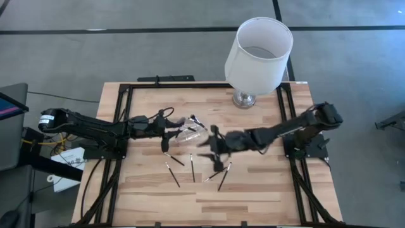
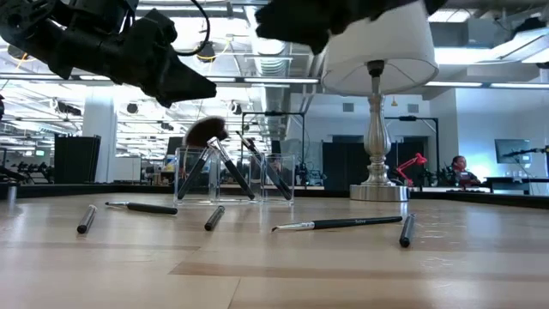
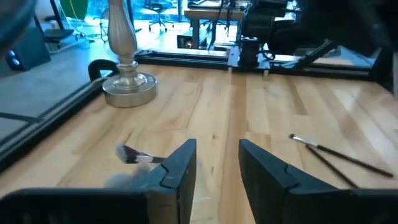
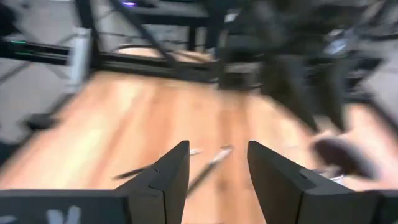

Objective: Put items in baskets/containers
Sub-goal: Put the right foundation brush into the left transparent organizer

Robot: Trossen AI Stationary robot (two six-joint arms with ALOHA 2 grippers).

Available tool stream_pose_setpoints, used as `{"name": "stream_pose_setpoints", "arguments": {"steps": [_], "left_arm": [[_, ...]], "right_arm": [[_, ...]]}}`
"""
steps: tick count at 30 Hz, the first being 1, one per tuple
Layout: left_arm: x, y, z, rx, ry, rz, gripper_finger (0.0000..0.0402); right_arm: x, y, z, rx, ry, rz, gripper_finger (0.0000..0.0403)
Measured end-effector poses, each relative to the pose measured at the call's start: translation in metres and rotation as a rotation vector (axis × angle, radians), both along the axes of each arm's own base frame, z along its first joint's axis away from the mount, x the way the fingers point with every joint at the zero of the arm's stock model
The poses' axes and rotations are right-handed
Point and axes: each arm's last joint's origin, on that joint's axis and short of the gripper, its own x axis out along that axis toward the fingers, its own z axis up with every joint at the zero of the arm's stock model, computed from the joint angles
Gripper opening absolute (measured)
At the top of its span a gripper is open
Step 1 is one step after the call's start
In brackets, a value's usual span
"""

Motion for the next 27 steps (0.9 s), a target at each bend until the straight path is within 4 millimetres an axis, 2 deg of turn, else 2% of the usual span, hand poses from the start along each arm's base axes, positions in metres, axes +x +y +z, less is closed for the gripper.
{"name": "stream_pose_setpoints", "arguments": {"steps": [2, 5, 12, 16, 22, 27], "left_arm": [[0.0, 0.0, 0.0, -0.024, -0.004, 0.005, 0.0117], [0.0, 0.0, 0.0, -0.047, -0.007, 0.01, 0.0117], [0.0, 0.0, 0.0, -0.065, -0.011, 0.013, 0.0117], [0.0, 0.0, 0.0, -0.065, -0.011, 0.013, 0.0117], [0.0, 0.0, 0.001, -0.065, -0.017, 0.013, 0.0117], [0.0, 0.0, 0.001, -0.065, -0.018, 0.013, 0.0117]], "right_arm": [[-0.007, 0.013, -0.004, 0.042, 0.048, 0.021, 0.0146], [-0.007, 0.031, -0.021, 0.081, 0.12, 0.041, 0.0143], [0.006, 0.061, -0.095, 0.054, 0.274, 0.085, 0.0144], [0.01, 0.067, -0.122, 0.044, 0.302, 0.093, 0.0135], [0.007, 0.067, -0.134, 0.084, 0.382, 0.083, 0.0122], [0.001, 0.076, -0.123, 0.086, 0.38, 0.113, 0.0122]]}}
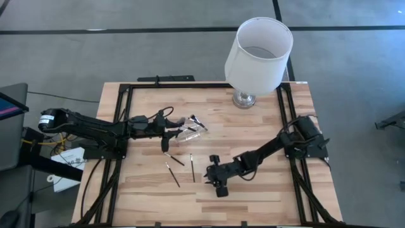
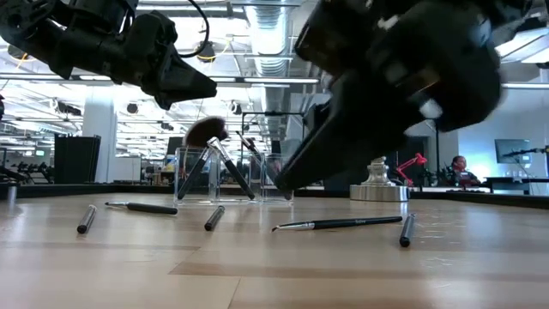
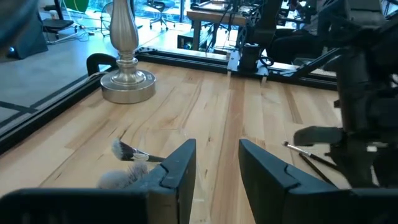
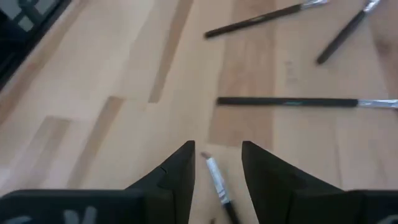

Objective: Put items in baskets/containers
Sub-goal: Put the right foundation brush into the left transparent organizer

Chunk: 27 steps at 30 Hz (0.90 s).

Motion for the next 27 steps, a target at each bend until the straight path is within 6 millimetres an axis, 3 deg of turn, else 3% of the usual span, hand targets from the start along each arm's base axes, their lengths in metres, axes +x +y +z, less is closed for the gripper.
{"name": "stream_pose_setpoints", "arguments": {"steps": [5, 11, 15, 21, 24, 27], "left_arm": [[0.0, 0.0, 0.001, 0.0, -0.01, 0.0, 0.0117], [0.0, 0.0, 0.001, 0.0, -0.014, 0.0, 0.0117], [0.0, 0.0, 0.001, 0.0, -0.015, 0.0, 0.0117], [0.0, 0.0, 0.002, 0.0, -0.018, 0.0, 0.0117], [0.0, 0.0, 0.002, 0.003, -0.022, 0.0, 0.0117], [0.0, 0.0, 0.002, 0.003, -0.023, 0.0, 0.0117]], "right_arm": [[-0.006, 0.009, -0.004, -0.031, 0.024, 0.018, 0.0122], [-0.006, -0.001, -0.007, -0.103, 0.047, -0.06, 0.0121], [-0.002, -0.008, -0.019, -0.055, 0.096, -0.079, 0.012], [0.0, -0.001, -0.04, -0.052, 0.107, -0.069, 0.0121], [-0.001, 0.001, -0.04, -0.089, 0.091, -0.081, 0.0121], [-0.001, -0.002, -0.026, -0.087, 0.067, -0.081, 0.012]]}}
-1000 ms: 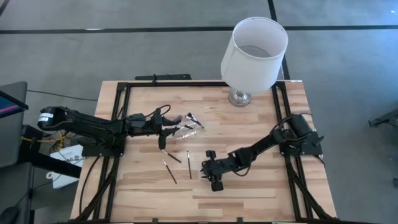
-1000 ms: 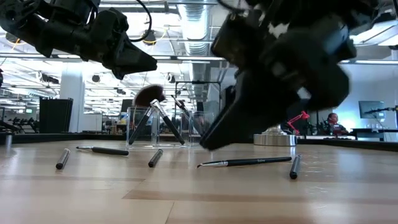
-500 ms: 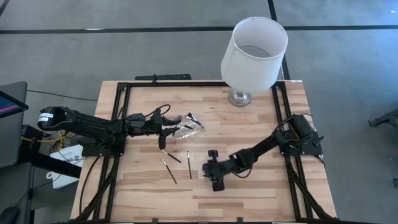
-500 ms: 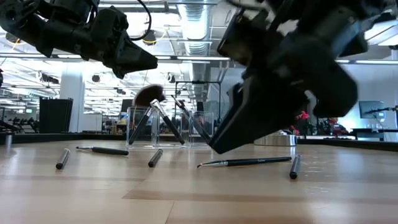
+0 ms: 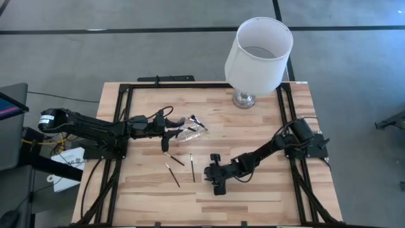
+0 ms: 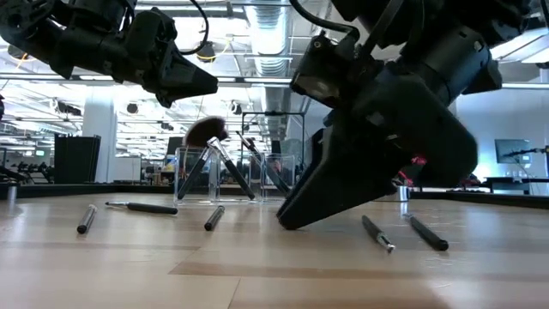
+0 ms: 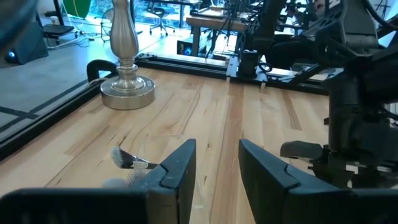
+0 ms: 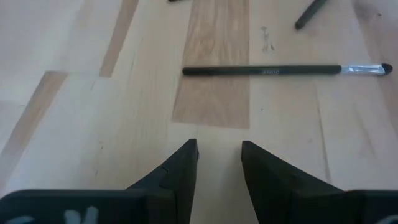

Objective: Put items in baskets/containers
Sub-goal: Put the right foundation brush into the left transparent organizer

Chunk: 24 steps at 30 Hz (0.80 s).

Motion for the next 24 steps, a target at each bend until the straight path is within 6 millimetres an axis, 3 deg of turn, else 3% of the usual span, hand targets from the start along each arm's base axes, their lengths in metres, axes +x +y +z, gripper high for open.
{"name": "stream_pose_setpoints", "arguments": {"steps": [3, 7, 12, 14, 21, 24], "left_arm": [[0.0, 0.0, 0.0, 0.0, 0.0, 0.0, 0.0117], [0.0, 0.0, 0.0, -0.002, 0.0, 0.0, 0.0117], [0.0, 0.0, 0.0, -0.003, 0.0, 0.0, 0.0117], [0.0, 0.0, 0.0, -0.003, 0.0, 0.0, 0.0117], [0.0, 0.0, 0.0, -0.006, -0.001, 0.001, 0.0117], [0.0, 0.0, 0.0, -0.006, -0.001, 0.001, 0.0117]], "right_arm": [[-0.006, -0.004, 0.023, -0.026, -0.015, 0.037, 0.012], [-0.017, -0.003, 0.07, -0.013, -0.073, 0.052, 0.012], [-0.038, -0.003, 0.099, 0.055, -0.027, -0.016, 0.012], [-0.045, -0.001, 0.101, 0.099, 0.01, -0.087, 0.012], [-0.075, 0.007, 0.086, 0.334, 0.197, -0.675, 0.0121], [-0.083, 0.012, 0.084, 0.428, 0.189, -0.865, 0.0121]]}}
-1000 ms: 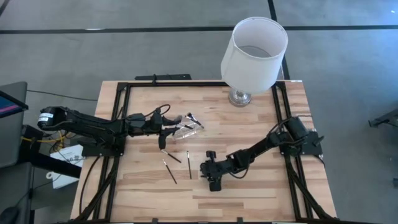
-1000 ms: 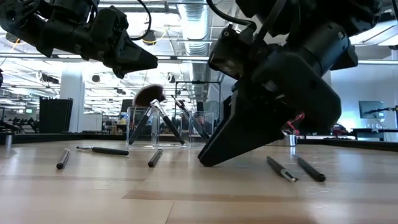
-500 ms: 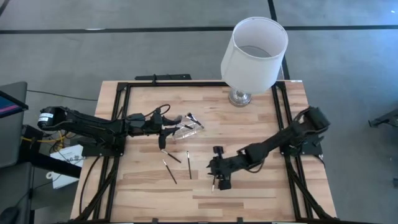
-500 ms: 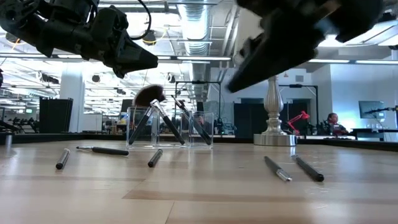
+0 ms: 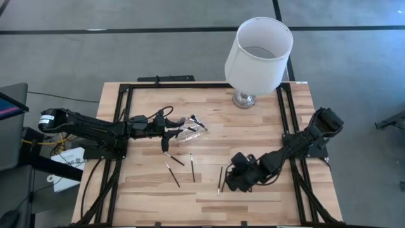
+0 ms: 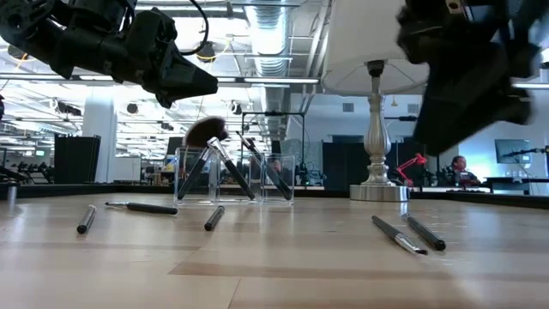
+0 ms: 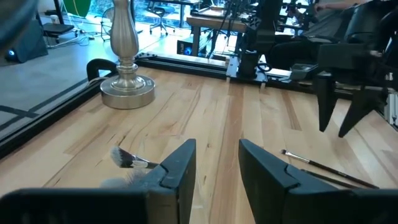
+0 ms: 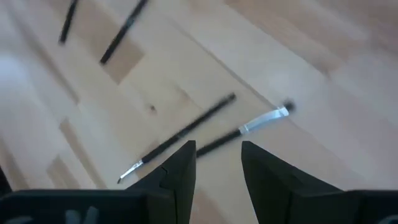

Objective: Put items in baskets/containers
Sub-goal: Put the right foundation brush into the left transparent organizer

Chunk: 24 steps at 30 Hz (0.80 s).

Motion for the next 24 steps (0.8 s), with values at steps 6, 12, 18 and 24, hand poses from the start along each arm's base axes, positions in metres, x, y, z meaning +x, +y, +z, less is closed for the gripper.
{"name": "stream_pose_setpoints", "arguments": {"steps": [6, 12, 18, 24], "left_arm": [[0.0, 0.0, 0.0, -0.014, -0.002, 0.002, 0.0117], [0.0, 0.0, 0.0, -0.015, -0.002, 0.002, 0.0117], [0.0, 0.0, 0.0, -0.015, -0.001, 0.002, 0.0117], [0.0, 0.0, 0.0, -0.012, -0.001, 0.002, 0.0117]], "right_arm": [[0.006, -0.004, -0.018, 0.019, 0.0, -0.217, 0.012], [0.024, -0.014, -0.054, 0.047, 0.092, -0.329, 0.012], [0.037, -0.019, -0.059, 0.025, 0.133, -0.359, 0.012], [0.039, -0.024, -0.059, 0.012, 0.139, -0.38, 0.009]]}}
